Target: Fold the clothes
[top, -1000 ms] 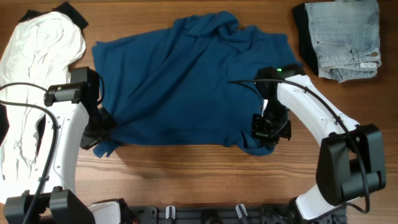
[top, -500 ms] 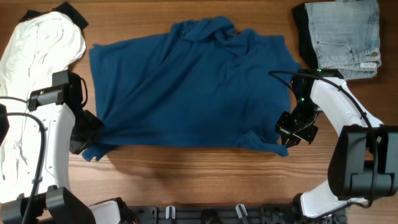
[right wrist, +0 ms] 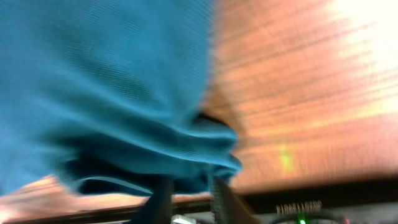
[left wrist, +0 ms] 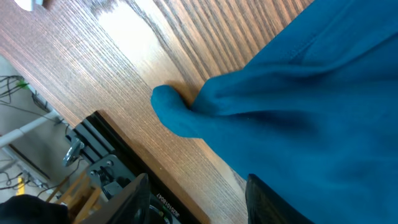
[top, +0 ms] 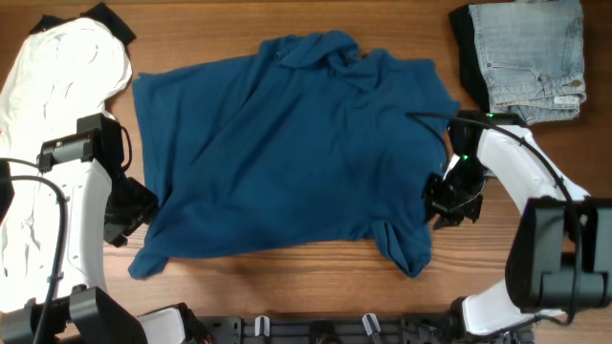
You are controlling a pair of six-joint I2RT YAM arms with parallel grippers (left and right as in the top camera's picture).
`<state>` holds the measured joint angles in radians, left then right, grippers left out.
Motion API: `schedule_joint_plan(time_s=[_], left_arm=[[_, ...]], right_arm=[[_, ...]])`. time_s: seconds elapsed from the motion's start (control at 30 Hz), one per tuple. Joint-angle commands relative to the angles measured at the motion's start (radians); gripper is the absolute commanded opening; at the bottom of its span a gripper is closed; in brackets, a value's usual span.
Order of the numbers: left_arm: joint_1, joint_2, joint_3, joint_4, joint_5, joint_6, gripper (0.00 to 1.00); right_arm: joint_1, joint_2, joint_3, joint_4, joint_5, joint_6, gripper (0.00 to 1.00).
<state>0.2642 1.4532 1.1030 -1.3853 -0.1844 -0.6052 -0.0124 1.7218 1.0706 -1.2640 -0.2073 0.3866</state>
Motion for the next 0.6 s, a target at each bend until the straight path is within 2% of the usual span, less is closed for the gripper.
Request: schedule_joint_plan(time_s=[0.0,0.03,0.07,0.13,0.2,0.33,0.43,0.57], left_arm=[[-0.002,-0.005,-0.003,0.029,0.040,0.024,0.50],[-0.016,-0.012,0.000,0.050,0.054,0.043,0.50],[-0.037,-0.022,0.006,0.076,0.064,0.051,0.52],[-0.081,-0.041,0.019,0.119,0.064,0.051,0.55],[-0.145,-0.069,0.038,0.192,0.064,0.051,0.59],[-0.225,-0.106,0.045,0.349,0.064,0.051,0.78],[-0.241,-0.107,0.045,0.401,0.065,0.051,0.79],[-0.243,-0.117,0.046,0.405,0.073,0.079,0.73]], right_arm=[[0.007,-0.093,0.167,0.052,-0.079,-0.166,0.51],[0.014,-0.098,0.216,0.059,-0.077,-0.193,0.66],[0.024,-0.099,0.282,0.067,-0.071,-0.225,0.77],[0.042,-0.096,0.363,0.096,-0.070,-0.258,0.91],[0.066,-0.091,0.421,0.167,-0.070,-0.290,0.97],[0.111,-0.078,0.428,0.449,-0.059,-0.335,0.99],[0.126,-0.032,0.428,0.625,-0.060,-0.335,0.99],[0.138,0.023,0.428,0.741,-0.063,-0.335,0.99]])
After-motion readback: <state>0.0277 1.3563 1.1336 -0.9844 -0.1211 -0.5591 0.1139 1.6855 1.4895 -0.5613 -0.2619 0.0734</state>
